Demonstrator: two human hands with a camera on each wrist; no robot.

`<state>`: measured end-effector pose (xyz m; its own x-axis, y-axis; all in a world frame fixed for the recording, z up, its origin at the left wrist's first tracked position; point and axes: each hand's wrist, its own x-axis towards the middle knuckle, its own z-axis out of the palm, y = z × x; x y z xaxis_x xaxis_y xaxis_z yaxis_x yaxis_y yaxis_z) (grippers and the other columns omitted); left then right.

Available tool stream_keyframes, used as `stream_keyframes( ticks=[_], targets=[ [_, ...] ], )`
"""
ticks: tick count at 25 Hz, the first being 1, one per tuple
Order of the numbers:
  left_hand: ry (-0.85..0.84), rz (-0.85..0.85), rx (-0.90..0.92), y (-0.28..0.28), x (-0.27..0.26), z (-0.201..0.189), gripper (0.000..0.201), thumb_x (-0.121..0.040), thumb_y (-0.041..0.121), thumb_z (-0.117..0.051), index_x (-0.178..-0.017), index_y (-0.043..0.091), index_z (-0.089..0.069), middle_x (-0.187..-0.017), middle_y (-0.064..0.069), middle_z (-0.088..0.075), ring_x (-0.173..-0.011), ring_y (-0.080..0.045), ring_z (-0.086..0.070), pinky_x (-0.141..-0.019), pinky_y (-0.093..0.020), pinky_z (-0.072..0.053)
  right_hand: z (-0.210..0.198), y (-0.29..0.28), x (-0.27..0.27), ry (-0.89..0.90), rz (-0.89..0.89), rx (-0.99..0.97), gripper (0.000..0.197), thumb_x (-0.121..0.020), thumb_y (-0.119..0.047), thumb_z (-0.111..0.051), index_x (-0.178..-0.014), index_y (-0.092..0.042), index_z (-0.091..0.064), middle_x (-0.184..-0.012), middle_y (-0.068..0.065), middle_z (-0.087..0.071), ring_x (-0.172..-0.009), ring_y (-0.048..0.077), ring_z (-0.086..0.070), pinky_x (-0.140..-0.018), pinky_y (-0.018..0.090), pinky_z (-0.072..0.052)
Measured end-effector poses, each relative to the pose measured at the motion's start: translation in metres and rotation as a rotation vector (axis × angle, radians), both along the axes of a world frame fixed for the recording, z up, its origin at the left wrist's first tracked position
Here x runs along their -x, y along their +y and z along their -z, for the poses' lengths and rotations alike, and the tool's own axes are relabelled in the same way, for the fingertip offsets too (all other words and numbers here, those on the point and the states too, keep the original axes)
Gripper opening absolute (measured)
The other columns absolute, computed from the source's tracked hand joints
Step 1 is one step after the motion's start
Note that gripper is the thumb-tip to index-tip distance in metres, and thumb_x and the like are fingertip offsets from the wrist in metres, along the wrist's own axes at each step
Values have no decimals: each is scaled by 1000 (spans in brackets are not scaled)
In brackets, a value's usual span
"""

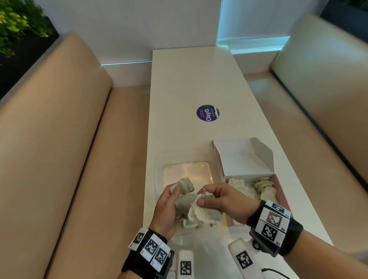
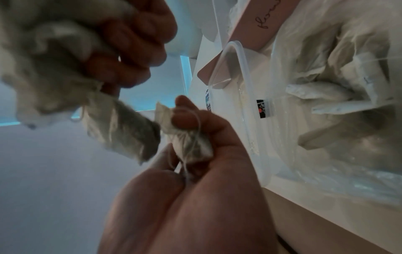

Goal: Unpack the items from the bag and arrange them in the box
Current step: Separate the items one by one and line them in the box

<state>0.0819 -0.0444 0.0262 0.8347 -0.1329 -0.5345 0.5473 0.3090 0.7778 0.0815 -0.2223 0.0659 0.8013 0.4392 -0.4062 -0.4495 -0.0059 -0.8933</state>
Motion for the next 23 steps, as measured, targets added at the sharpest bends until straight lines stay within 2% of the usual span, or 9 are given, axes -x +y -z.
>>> stream_keyframes(
  ticks=[3, 6, 8, 10, 13, 15, 19, 21, 23],
  targets=[
    [-36, 37, -18, -5, 2, -3, 25, -97, 28, -46, -106, 6, -55, -74, -6, -65, -52, -15, -56, -44, -23, -36, 8, 3, -3, 50, 121, -30, 15, -80, -17, -70, -82, -3, -64, -75, 12, -63, -59, 17, -60, -51, 27, -49],
    [-8, 13, 85, -8, 3, -12, 28, -101, 22, -38, -101, 3, -58, -77, -13, -64, -50, -16, -58, -40, -23, -40, 15, 5, -4, 81, 268, -13, 23, -82, -12, -66, -91, 9, -62, -84, 21, -64, -63, 21, -63, -52, 28, -51],
    [27, 22, 200, -8, 3, -15, 45, -103, 31, -31, -106, 0, -64, -88, -20, -68, -60, -21, -66, -42, -24, -46, 18, 4, -5, 96, 336, -7, 25, -83, -12, -65, -93, 11, -61, -85, 24, -64, -63, 23, -63, -50, 28, -51],
    [23, 48, 229, -7, 4, -14, 51, -99, 39, -35, -112, -1, -63, -94, -21, -69, -66, -25, -68, -44, -25, -47, 20, 4, -5, 111, 373, -6, 26, -85, -10, -64, -94, 14, -59, -83, 23, -64, -61, 23, -62, -48, 27, -50],
    [-6, 25, 111, -9, 4, -10, 33, -89, 29, -52, -107, 2, -56, -83, -13, -68, -61, -22, -64, -43, -26, -43, 18, 6, -3, 127, 426, -11, 22, -86, -9, -62, -101, 7, -61, -85, 19, -66, -63, 21, -64, -48, 27, -51],
    [-7, -48, 96, -10, 2, -9, 19, -95, 21, -49, -102, 6, -57, -82, -11, -69, -65, -21, -67, -48, -29, -48, 16, 7, -3, 157, 515, -43, 22, -87, -8, -61, -107, -2, -60, -86, 15, -68, -64, 24, -63, -47, 28, -52],
    [-23, -231, 114, -11, -3, -7, 18, -101, 17, -41, -107, 7, -54, -89, -15, -71, -78, -24, -71, -60, -34, -57, 15, 12, 3, 237, 515, -92, 24, -88, -12, -61, -110, -4, -57, -87, 18, -68, -61, 24, -60, -47, 28, -51],
    [-29, -263, 116, -12, -6, -6, 18, -101, 18, -41, -110, 9, -54, -91, -15, -71, -80, -26, -71, -62, -35, -58, 20, 20, 8, 246, 450, -77, 28, -87, -13, -63, -111, 0, -56, -95, 25, -66, -62, 26, -62, -48, 28, -51],
    [-30, -250, 127, -15, -6, -7, 20, -101, 18, -42, -112, 10, -55, -94, -15, -70, -83, -28, -70, -67, -37, -59, 26, 27, 10, 226, 409, -12, 27, -87, -13, -62, -109, 2, -56, -93, 23, -67, -62, 23, -64, -48, 27, -51]
  ],
)
